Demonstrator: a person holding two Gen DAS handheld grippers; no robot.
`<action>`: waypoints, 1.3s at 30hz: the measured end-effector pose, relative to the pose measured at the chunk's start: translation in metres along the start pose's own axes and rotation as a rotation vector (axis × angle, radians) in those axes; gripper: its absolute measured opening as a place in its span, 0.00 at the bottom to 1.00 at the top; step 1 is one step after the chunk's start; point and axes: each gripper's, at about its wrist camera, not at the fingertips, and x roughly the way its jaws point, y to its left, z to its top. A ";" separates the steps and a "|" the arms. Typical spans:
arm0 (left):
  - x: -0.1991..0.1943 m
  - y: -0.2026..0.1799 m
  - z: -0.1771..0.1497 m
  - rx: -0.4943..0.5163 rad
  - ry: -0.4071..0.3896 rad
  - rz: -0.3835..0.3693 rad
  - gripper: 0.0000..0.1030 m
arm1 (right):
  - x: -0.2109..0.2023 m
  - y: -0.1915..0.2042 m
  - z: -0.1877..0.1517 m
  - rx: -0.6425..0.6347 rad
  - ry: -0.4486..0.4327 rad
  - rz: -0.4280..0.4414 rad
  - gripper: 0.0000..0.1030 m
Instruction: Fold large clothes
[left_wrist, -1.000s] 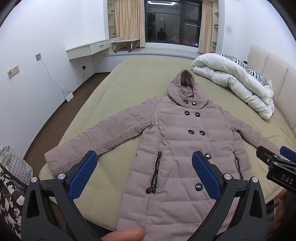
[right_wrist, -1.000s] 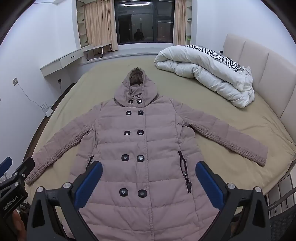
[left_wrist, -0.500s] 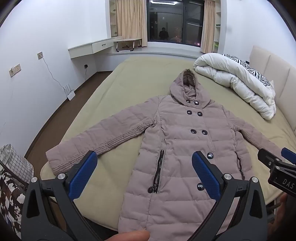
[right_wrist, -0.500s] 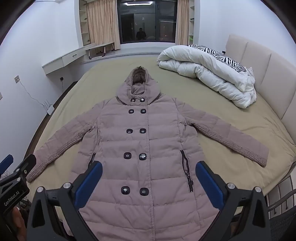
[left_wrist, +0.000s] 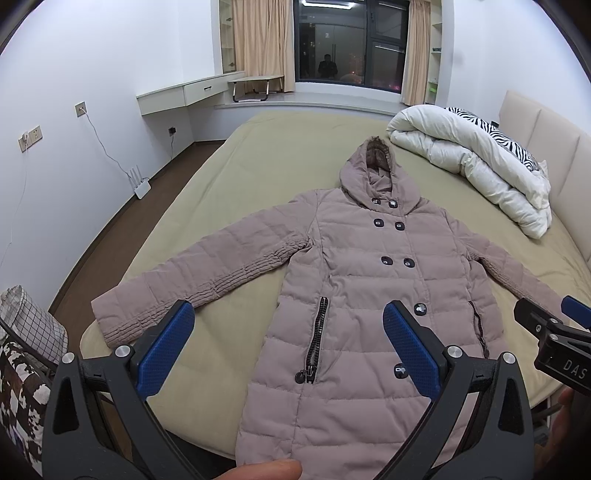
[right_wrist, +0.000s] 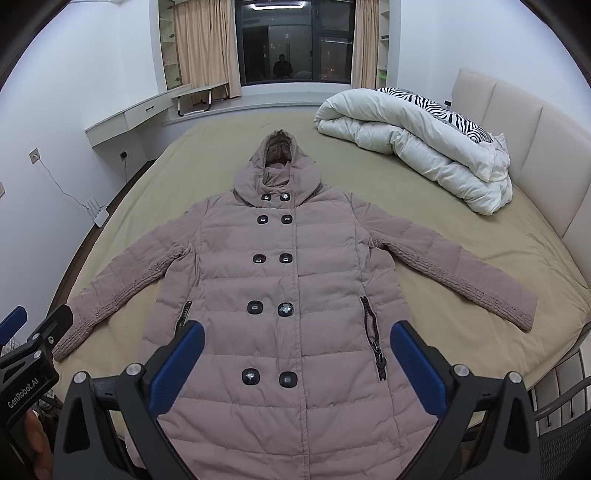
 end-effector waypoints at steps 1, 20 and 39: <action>0.000 0.000 0.000 0.001 0.000 0.000 1.00 | 0.000 0.000 0.000 -0.001 -0.001 0.000 1.00; 0.000 0.001 0.000 0.000 0.001 -0.001 1.00 | -0.001 0.000 0.001 -0.001 0.003 0.002 1.00; 0.003 0.004 -0.004 -0.002 0.004 0.001 1.00 | 0.000 0.000 0.000 -0.001 0.005 0.003 1.00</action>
